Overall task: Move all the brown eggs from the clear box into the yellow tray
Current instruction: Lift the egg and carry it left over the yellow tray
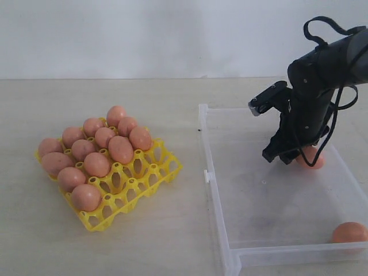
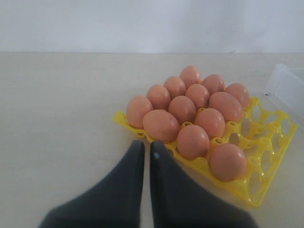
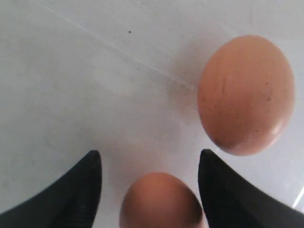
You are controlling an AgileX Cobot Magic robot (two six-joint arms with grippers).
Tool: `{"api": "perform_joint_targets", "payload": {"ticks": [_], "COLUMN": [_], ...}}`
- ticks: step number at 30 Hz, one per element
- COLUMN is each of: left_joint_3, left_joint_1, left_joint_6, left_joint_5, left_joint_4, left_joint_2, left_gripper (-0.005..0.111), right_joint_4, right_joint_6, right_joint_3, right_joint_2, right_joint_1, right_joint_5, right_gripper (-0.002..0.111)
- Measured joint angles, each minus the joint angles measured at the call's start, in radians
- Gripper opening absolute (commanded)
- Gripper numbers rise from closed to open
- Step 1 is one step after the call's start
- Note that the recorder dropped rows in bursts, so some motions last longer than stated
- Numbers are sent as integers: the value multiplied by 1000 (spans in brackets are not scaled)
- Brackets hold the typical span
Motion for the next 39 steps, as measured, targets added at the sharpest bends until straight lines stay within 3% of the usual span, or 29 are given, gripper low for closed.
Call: {"api": "perform_joint_targets", "payload": {"ticks": [13,14,16,26,34,39], "left_joint_3": [0,0,0,0,0,0], "left_joint_1": [0,0,0,0,0,0], "left_joint_6": [0,0,0,0,0,0], "left_joint_5": [0,0,0,0,0,0], "left_joint_4": [0,0,0,0,0,0], "left_joint_2": [0,0,0,0,0,0], "left_gripper": [4,4,4,4,4,4], "right_joint_4": [4,11,22,114,663,729], "right_joint_6": [86,86,86,94,-14,-91], "right_joint_3": [-7,-7,-7,-8,-2,114], "right_joint_2": [4,4,4,0,-231,-453], "right_joint_1": [0,0,0,-2,0,98], "right_joint_5": [106,120,148,213,-93,-398], "right_gripper": [52,40,0,1,1,1]}}
